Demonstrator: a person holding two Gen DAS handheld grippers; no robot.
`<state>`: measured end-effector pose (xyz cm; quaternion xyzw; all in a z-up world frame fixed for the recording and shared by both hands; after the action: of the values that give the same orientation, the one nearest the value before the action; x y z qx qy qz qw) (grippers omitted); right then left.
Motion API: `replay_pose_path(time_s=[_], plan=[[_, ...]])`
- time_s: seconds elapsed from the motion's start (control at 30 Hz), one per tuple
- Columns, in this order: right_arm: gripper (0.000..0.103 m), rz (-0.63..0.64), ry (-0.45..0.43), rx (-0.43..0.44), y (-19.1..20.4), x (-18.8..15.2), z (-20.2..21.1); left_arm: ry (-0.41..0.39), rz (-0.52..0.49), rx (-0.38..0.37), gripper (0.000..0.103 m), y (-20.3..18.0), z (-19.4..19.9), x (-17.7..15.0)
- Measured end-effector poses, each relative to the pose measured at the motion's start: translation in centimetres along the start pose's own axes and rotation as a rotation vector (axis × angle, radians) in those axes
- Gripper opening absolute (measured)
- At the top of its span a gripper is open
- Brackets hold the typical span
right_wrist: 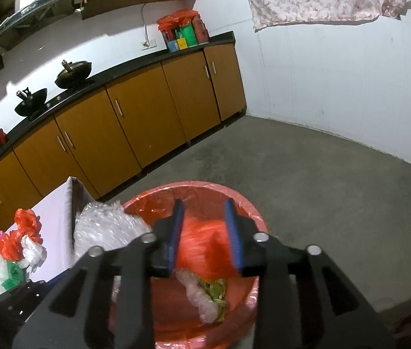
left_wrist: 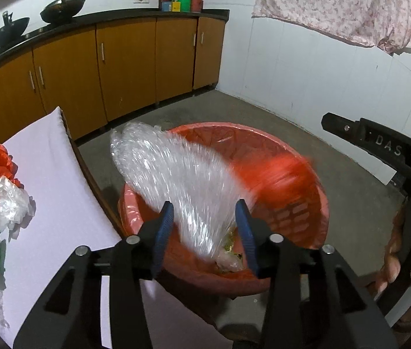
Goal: Collect trash
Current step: 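Release the orange bag into the basket while the left gripper drops bubble wrap there, then grasp another clear bubble wrap sheet with the left gripper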
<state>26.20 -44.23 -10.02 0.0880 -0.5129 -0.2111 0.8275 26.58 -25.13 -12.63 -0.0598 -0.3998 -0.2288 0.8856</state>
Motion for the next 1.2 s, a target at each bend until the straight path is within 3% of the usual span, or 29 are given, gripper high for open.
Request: replay_pose_path(time_s=[0.17,0.33,0.43,0.63,0.9,1.03,1.2], plan=[[0.041,0.008,-0.013,-0.022,-0.3,0.1,0.7,0.003,0.04,0.011,0.053,1.3,0.4,0.0],[0.075,0.042,-0.043,-0.033,0.2,0.3,1.7,-0.017,0.101,0.058,0.065,4.0,1.7,-0.1],[0.084,0.073,-0.052,-0.016,1.4,0.2,2.0,-0.041,0.142,0.115,0.071,6.4,3.1,-0.5],[0.088,0.121,-0.033,0.051,4.8,-0.8,2.0,-0.075,0.221,0.279,0.077,12.5,6.0,-2.2],[0.088,0.184,0.022,0.153,10.7,-3.4,1.1,-0.046,0.429,0.601,0.08,26.7,10.6,-8.1],[0.088,0.228,0.047,0.198,14.1,-4.8,0.8,0.027,0.553,0.646,0.08,31.8,10.5,-10.9],[0.088,0.3,0.063,0.226,17.4,-5.9,1.0,0.069,0.624,0.588,0.08,33.3,9.1,-12.2]])
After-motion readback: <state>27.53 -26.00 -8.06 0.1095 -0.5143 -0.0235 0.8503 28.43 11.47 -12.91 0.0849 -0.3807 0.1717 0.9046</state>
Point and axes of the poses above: each gripper's, at about its wrist camera, not at the fingertips, and z roughly against the way its jaws point, y to its left, x to its top, the point moved 10 cm from there along -z, roughly the way its jaws point, and after that the axes turned 14 degrees about x, right-handed, at the moved point
